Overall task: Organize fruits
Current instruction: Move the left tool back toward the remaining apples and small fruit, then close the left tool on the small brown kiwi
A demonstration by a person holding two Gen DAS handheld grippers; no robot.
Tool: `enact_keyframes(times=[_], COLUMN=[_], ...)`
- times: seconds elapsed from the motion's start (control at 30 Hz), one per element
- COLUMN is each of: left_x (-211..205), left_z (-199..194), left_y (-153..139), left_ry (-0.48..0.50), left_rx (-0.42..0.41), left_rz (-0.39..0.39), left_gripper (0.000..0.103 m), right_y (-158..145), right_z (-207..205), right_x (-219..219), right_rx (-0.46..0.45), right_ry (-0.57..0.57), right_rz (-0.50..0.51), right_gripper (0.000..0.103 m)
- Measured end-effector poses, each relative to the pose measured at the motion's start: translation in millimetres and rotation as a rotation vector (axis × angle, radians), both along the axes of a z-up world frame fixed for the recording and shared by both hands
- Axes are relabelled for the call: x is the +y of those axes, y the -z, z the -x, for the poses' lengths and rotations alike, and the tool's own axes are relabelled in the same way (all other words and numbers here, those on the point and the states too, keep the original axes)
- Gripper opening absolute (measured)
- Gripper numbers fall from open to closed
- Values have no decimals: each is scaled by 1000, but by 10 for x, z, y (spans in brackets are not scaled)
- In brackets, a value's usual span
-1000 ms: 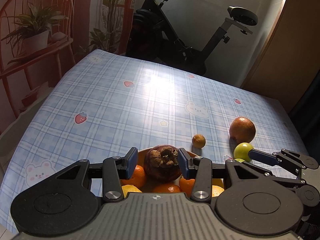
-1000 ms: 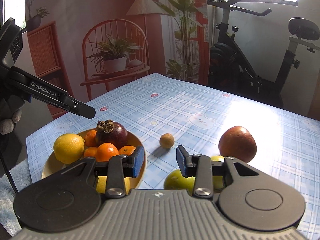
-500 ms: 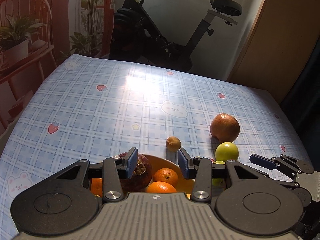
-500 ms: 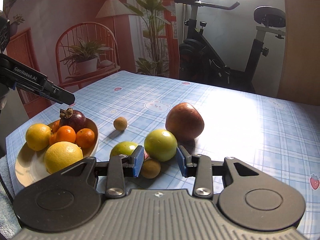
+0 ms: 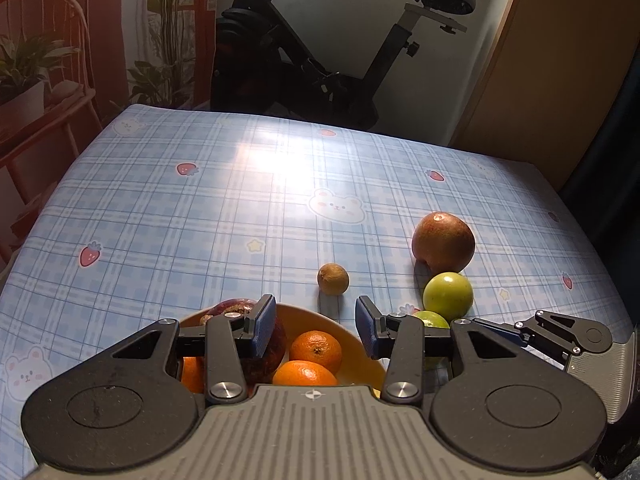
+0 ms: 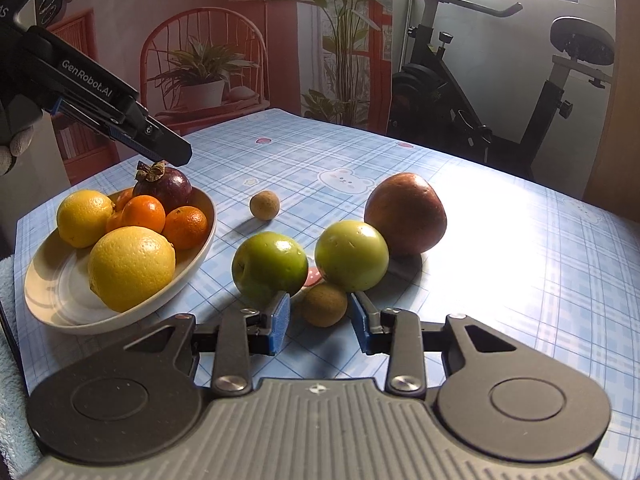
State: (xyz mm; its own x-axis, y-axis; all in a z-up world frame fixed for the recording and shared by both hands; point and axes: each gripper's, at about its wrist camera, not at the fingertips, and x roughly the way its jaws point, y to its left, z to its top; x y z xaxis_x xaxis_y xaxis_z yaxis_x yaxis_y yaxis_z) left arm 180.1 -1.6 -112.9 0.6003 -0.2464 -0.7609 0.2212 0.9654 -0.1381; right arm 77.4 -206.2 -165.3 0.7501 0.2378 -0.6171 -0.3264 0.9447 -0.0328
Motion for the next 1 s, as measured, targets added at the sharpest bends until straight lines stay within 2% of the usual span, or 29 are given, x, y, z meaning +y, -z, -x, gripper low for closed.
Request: enact_keyframes(times=[0.13, 0.23, 0.43, 0.67, 0.83, 1.0], left_x=[2, -10, -29, -98, -221, -269], left_z=[-16, -40, -119, -284, -439, -644], left_y=[11, 27, 101, 152, 200, 325], left_ry=[-1, -2, 5, -10, -5, -38], left_rx=[9, 17, 45, 61, 70, 118], left_rz=[-2, -1, 0, 20, 8, 44], left_gripper=[46, 46, 46, 46, 46, 46], right_y=[35, 60, 62, 21, 13, 15], right_z=[-57, -86, -56, -8, 2, 5], right_x=[6, -6, -83, -242, -251, -260], right_rx=[9, 18, 5, -21, -23, -19], right_ry=[-6, -6, 4, 73, 74, 73], right_rz=[7, -7, -56, -130, -136, -141], right_gripper=[36, 30, 30, 30, 30, 30])
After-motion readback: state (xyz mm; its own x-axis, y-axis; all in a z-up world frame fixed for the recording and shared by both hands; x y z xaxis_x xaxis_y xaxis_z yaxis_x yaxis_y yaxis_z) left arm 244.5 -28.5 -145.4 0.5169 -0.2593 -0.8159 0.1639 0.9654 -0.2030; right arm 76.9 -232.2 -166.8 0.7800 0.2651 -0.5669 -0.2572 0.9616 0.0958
